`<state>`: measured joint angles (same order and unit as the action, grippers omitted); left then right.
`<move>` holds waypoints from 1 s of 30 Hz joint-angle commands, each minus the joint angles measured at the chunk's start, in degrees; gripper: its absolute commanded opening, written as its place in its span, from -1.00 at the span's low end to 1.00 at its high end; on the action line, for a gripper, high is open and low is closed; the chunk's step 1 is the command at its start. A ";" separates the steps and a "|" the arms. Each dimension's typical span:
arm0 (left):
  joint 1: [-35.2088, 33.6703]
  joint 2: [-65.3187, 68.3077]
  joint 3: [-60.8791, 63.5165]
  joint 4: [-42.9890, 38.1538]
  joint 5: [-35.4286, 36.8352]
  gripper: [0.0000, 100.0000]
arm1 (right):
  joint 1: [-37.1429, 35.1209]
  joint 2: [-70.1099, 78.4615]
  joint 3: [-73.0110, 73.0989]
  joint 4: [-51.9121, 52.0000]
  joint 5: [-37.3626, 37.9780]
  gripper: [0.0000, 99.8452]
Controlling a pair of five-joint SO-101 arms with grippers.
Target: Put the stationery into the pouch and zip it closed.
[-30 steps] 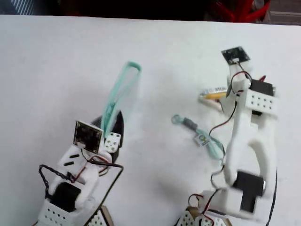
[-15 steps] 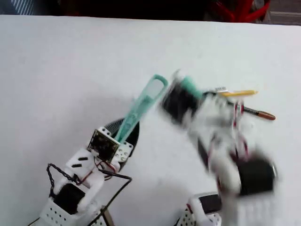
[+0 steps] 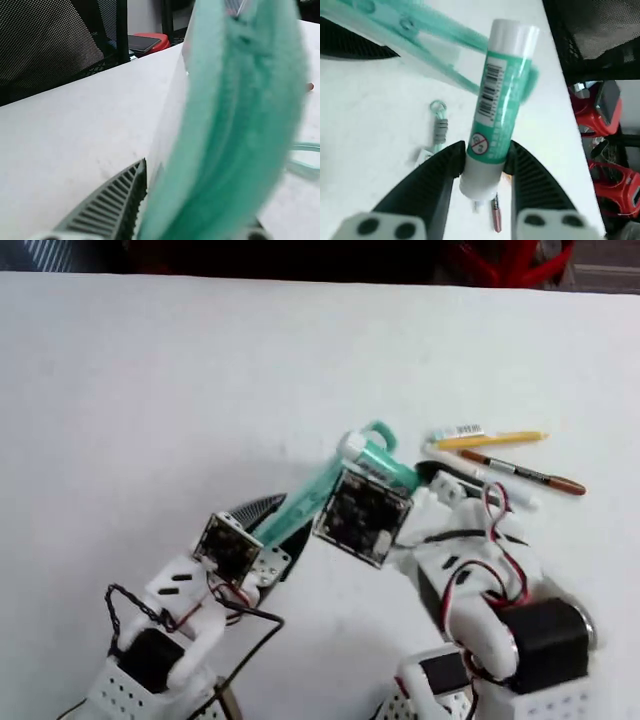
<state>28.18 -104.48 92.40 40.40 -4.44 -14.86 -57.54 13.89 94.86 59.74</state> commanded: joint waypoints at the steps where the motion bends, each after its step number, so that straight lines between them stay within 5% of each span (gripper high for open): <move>1: 0.57 -0.22 -0.35 0.26 -0.18 -0.70 | 6.90 1.01 -0.62 0.40 5.10 -0.80; 8: 3.30 -0.22 -0.79 2.99 -0.62 -0.69 | 14.20 1.98 -0.26 3.30 12.84 -0.80; 19: 6.90 -0.22 -0.44 4.57 -3.52 -0.69 | 16.48 -1.89 0.35 3.74 13.89 -0.80; 30: 6.99 -0.22 2.37 0.79 -3.43 -0.70 | 28.62 -17.71 12.92 3.82 29.71 -0.89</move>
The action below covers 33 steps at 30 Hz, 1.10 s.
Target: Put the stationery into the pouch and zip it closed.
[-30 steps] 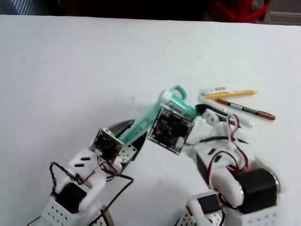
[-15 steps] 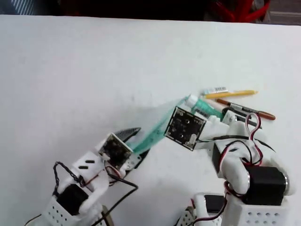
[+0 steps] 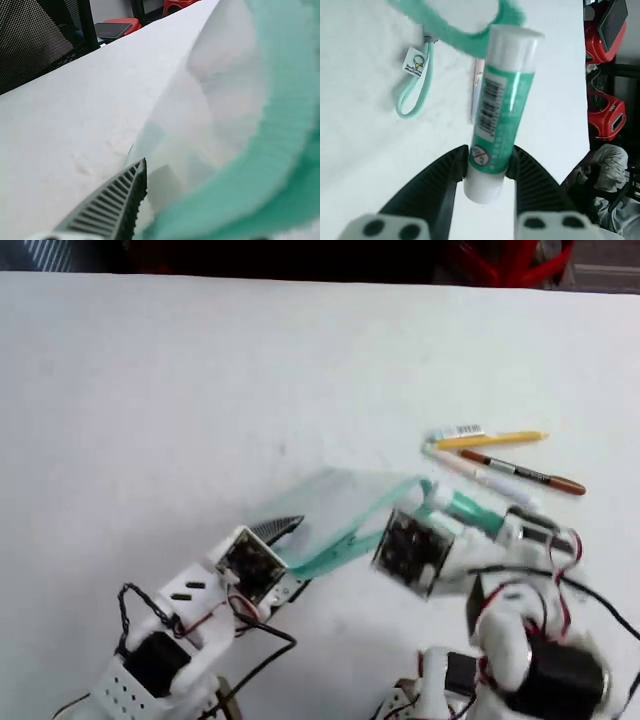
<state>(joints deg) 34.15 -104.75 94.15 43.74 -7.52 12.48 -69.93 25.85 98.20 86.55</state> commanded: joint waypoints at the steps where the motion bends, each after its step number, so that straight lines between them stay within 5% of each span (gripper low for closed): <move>1: 1.01 0.04 1.05 -3.16 -0.35 -0.70 | 1.27 -7.52 1.41 0.48 2.73 -0.88; 9: 1.01 0.04 1.23 -3.52 -0.26 -0.70 | -1.19 -10.24 2.99 0.31 -2.29 -0.89; 22: 1.01 0.04 1.14 -3.43 -0.26 -0.70 | -6.29 6.11 -7.91 0.31 -7.74 -0.88; 33: -3.82 0.04 -2.20 -3.16 2.99 -0.70 | -39.34 22.29 -27.34 -1.63 -58.81 -0.89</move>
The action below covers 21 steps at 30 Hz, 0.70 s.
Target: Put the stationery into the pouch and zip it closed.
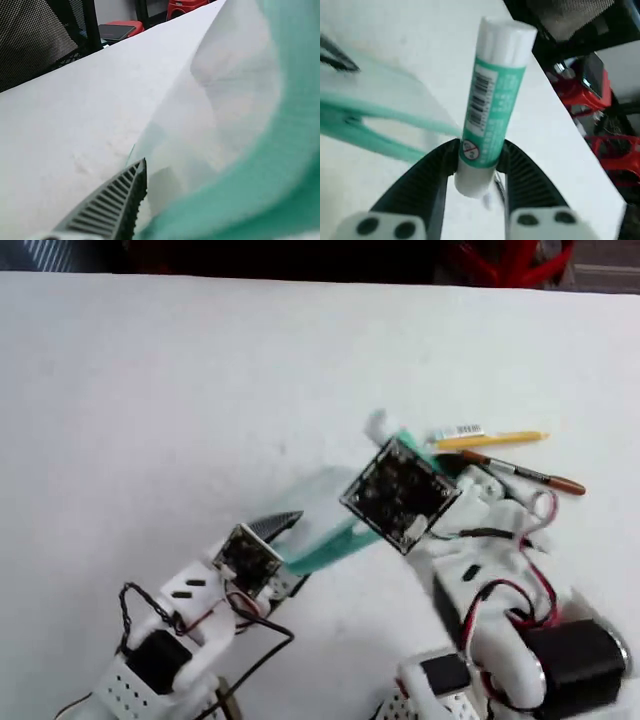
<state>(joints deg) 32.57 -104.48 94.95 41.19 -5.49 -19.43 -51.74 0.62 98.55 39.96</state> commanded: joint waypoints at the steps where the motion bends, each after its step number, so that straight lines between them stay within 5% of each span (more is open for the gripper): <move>1: -3.03 -0.22 -3.34 -0.79 1.05 -0.70 | -8.57 5.23 -1.14 -4.00 -14.68 -0.89; 13: -4.44 -0.22 -4.22 -0.97 1.05 -0.69 | -3.82 11.38 9.05 -14.29 -19.69 -0.89; 21: -4.62 -0.22 -4.31 -0.97 1.05 -0.69 | -3.74 11.38 22.86 -31.87 -20.13 -0.89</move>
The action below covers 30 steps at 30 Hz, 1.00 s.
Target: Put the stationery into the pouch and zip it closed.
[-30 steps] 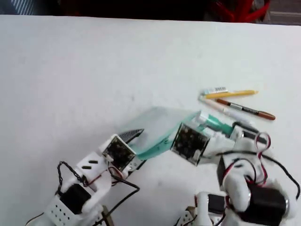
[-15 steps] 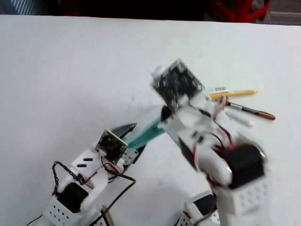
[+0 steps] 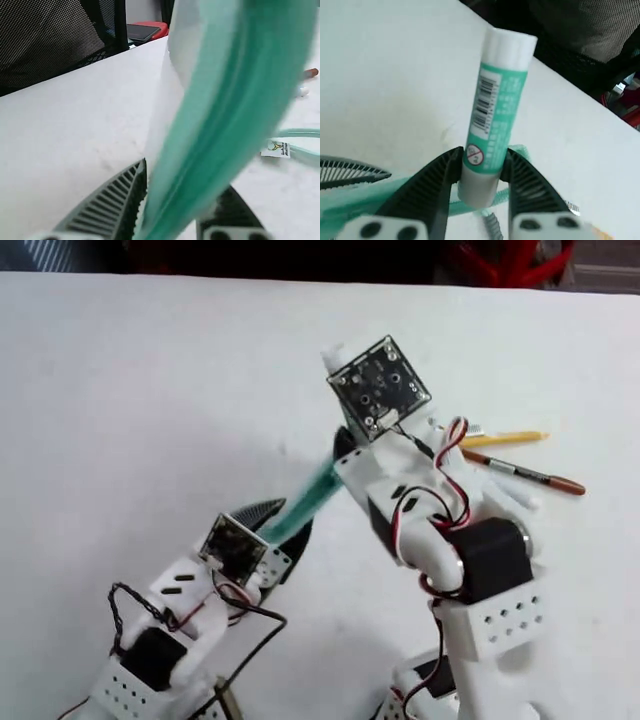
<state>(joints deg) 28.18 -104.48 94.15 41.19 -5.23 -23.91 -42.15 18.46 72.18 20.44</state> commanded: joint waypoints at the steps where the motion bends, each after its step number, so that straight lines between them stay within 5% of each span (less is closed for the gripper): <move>1: -0.22 -0.22 -3.52 -0.97 0.79 -0.69 | 0.57 1.80 6.77 -8.04 -0.62 -0.89; 7: -0.22 -0.22 -3.60 -0.97 0.79 -0.69 | 0.31 1.63 12.48 -18.95 -5.27 -0.89; 30: -0.22 -0.22 -3.60 -1.05 0.70 -0.69 | -1.80 -3.47 14.51 -17.63 -5.98 -0.63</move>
<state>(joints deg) 28.09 -104.48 93.63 41.01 -5.05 -25.85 -44.26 31.38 53.01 14.64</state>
